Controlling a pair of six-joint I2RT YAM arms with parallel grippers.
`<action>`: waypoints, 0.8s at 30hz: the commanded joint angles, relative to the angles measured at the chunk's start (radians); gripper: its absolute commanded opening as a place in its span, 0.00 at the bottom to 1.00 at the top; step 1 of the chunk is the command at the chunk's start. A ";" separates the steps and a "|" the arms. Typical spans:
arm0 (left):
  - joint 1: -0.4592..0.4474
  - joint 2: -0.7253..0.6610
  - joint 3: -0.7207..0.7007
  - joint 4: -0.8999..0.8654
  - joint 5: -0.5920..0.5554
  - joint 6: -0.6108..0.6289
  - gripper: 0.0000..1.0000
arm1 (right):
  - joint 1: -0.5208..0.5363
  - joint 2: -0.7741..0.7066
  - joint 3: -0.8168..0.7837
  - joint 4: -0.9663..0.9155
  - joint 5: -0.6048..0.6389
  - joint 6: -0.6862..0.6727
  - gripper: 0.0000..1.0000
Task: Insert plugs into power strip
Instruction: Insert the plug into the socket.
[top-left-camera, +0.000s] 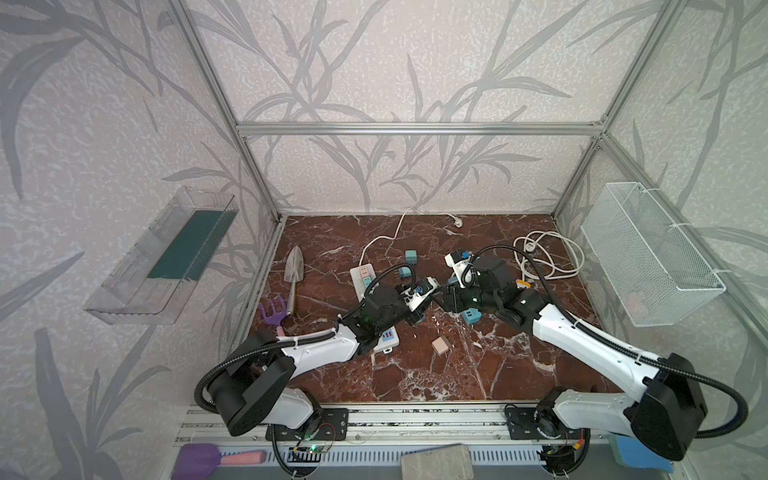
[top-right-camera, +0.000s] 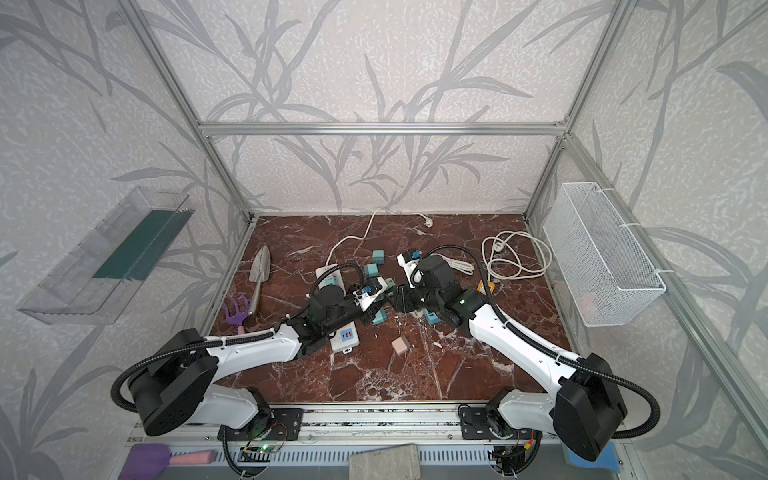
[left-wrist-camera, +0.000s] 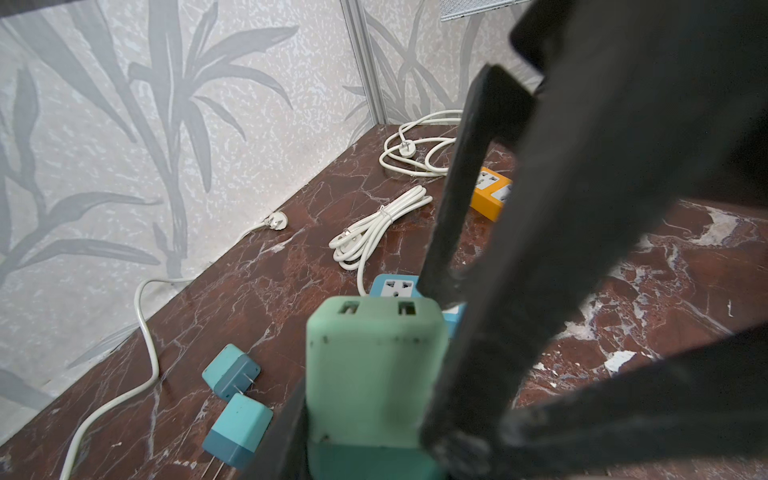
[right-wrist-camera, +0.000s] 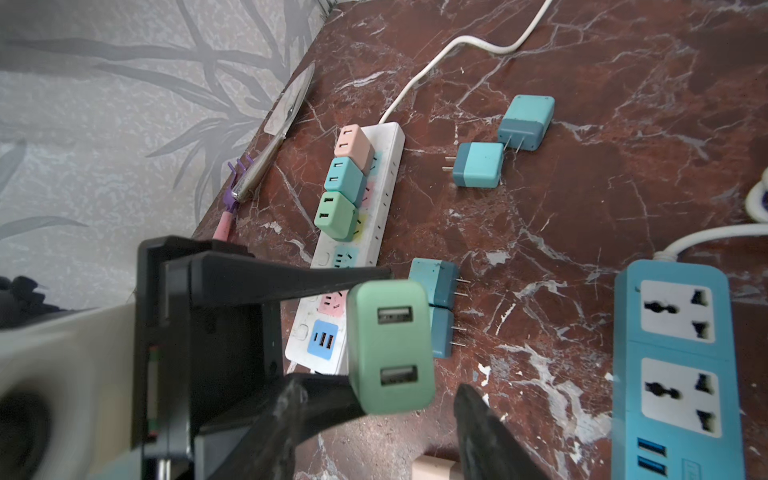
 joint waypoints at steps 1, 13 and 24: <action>-0.016 -0.028 0.003 0.013 0.005 0.048 0.00 | 0.004 0.010 0.024 0.058 -0.012 0.006 0.55; -0.027 -0.020 0.005 0.017 -0.026 0.054 0.03 | 0.003 -0.015 0.009 0.072 -0.055 0.032 0.00; -0.036 -0.100 0.014 -0.024 -0.124 0.065 0.63 | 0.003 -0.081 -0.013 0.045 0.088 0.022 0.00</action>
